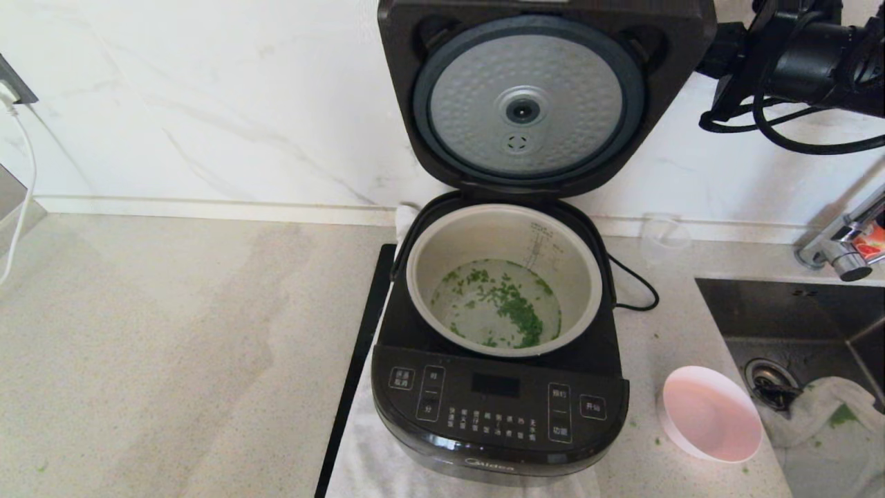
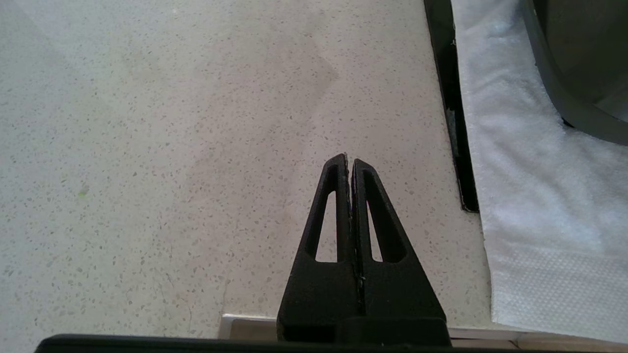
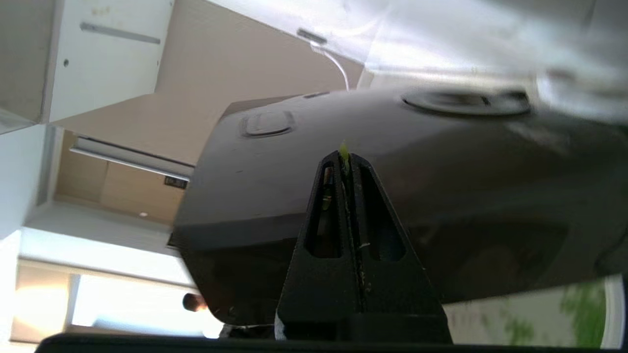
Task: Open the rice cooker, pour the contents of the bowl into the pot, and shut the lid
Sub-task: Close the rice cooker
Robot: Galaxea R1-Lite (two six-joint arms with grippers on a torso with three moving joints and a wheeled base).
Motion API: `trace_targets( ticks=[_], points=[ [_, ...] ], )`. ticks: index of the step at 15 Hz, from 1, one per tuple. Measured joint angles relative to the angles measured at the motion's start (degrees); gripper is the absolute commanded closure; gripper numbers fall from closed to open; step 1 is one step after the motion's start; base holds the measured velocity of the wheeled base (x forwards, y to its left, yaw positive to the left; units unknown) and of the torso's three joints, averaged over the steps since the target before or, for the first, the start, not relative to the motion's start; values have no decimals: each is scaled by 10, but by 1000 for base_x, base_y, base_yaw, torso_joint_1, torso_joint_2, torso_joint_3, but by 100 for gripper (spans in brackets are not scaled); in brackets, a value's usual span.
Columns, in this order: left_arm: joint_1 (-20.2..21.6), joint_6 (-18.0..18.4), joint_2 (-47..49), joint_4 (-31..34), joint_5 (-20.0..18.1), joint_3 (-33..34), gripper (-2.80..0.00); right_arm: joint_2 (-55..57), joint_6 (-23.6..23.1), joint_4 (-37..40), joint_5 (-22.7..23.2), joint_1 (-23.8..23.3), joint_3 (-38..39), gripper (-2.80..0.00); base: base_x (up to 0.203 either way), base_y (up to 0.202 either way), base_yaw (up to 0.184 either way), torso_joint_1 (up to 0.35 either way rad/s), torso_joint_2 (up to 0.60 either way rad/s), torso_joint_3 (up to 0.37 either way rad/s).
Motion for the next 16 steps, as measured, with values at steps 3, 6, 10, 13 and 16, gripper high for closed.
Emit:
trace_targets(
  ticks=[3,6,10,13,16],
  points=[
    [0,0,0,0,0,0,0,-18,0,-1,2,5,61,0,0,0,0,0,0,0],
    [0,0,0,0,0,0,0,-30,-1,-1,3,15,114,0,0,0,0,0,0,0],
    [0,0,0,0,0,0,0,-44,-4,-6,0,43,176,0,0,0,0,0,0,0],
    [0,0,0,0,0,0,0,-61,-8,-10,-5,61,237,0,0,0,0,0,0,0],
    [0,0,0,0,0,0,0,-76,-27,-23,-24,75,318,0,0,0,0,0,0,0]
  ],
)
